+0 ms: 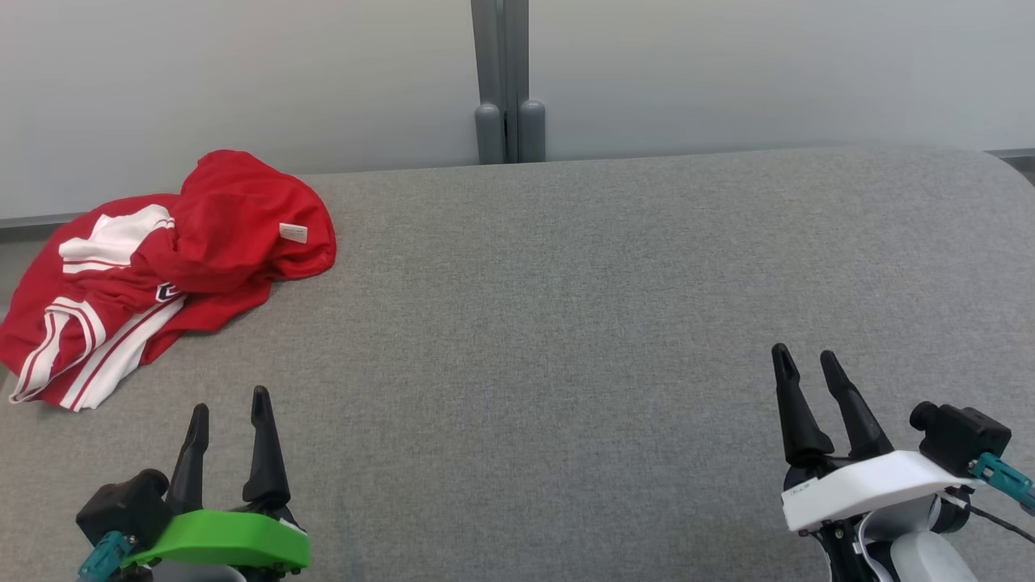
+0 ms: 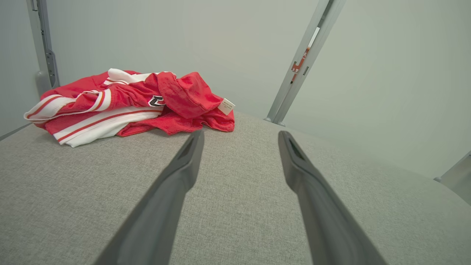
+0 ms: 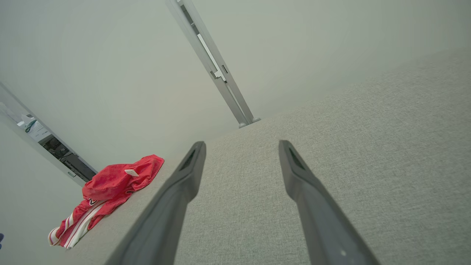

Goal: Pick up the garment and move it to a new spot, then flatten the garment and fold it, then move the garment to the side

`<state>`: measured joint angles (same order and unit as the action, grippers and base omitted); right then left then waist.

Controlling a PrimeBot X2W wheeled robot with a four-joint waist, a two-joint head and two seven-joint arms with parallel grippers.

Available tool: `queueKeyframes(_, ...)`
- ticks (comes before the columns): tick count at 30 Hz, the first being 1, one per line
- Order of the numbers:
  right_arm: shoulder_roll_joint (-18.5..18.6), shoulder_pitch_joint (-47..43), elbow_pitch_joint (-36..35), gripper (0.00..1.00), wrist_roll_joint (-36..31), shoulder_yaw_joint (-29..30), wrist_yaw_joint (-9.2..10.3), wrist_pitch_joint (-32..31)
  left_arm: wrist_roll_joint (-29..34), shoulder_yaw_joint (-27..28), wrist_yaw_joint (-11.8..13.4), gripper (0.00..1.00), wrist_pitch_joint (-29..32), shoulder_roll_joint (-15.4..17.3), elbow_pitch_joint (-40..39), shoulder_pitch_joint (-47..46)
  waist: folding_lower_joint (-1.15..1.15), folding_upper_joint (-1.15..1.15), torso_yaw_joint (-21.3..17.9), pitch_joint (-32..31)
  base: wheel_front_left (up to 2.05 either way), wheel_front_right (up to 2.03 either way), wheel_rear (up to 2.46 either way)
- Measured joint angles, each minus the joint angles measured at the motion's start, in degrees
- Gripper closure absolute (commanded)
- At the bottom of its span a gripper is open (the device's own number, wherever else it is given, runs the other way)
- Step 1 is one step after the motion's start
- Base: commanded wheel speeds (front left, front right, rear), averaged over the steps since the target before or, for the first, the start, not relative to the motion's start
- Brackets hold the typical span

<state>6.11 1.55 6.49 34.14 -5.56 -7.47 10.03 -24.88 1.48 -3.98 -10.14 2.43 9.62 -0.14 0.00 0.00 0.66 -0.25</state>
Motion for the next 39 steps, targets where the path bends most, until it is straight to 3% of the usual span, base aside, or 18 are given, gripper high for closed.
queueKeyframes(29,0.46,-0.37,0.58,0.00,-14.00,-1.31,-0.01,3.39,11.77,-2.50,0.44,0.00,-3.39,0.15,1.47,0.32,0.00,0.00,0.71,-0.20,0.00,0.00,0.00)
queueKeyframes(39,0.69,-0.73,0.71,0.00,-17.68,-1.54,-0.01,4.48,14.68,-3.12,-0.45,0.00,-4.52,0.21,2.97,0.25,0.00,0.00,1.11,-0.44,0.00,0.00,0.00)
